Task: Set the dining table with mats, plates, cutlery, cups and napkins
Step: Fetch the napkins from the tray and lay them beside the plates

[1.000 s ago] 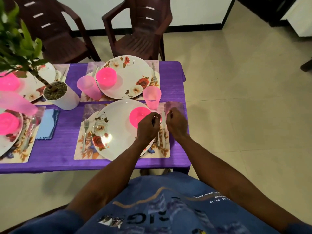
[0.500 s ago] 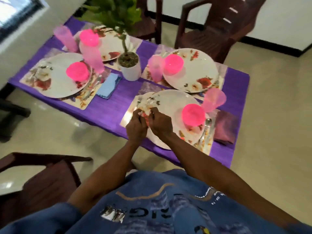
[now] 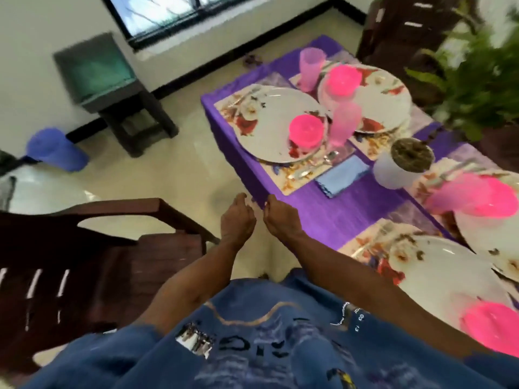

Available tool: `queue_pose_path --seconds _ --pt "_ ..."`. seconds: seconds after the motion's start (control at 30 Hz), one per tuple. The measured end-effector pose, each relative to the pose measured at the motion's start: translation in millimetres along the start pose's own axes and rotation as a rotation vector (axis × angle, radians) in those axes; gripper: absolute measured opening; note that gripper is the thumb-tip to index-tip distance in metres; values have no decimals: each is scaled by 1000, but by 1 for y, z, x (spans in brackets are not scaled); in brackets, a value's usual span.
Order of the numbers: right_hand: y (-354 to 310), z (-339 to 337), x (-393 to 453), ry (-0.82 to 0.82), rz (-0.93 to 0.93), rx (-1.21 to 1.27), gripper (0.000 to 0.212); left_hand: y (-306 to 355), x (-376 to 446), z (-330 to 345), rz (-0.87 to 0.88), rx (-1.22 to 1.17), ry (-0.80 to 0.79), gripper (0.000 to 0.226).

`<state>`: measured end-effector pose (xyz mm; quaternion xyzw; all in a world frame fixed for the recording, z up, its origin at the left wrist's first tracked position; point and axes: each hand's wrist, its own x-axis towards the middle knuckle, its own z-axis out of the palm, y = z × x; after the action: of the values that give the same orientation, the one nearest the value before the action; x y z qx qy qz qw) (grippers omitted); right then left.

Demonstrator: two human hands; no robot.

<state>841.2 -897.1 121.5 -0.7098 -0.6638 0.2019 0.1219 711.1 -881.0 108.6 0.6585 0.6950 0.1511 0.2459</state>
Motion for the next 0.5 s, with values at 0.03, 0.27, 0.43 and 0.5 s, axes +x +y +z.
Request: queue_pose_path --seconds 0.03,0.27,0.43,0.5 --pt "-12 6 13 -48 -37 -24 27 -10 6 -5 -43 13 -28 35" --pt "-58 34 103 -321 -97 -140 18 -67 62 -20 -193 140 -185 39" --pt "-87 52 181 -419 -126 -131 20 -93 134 -37 -216 211 -250 34" --pt "-101 55 216 -420 -149 -120 22 -104 170 -50 -236 230 -257 34"
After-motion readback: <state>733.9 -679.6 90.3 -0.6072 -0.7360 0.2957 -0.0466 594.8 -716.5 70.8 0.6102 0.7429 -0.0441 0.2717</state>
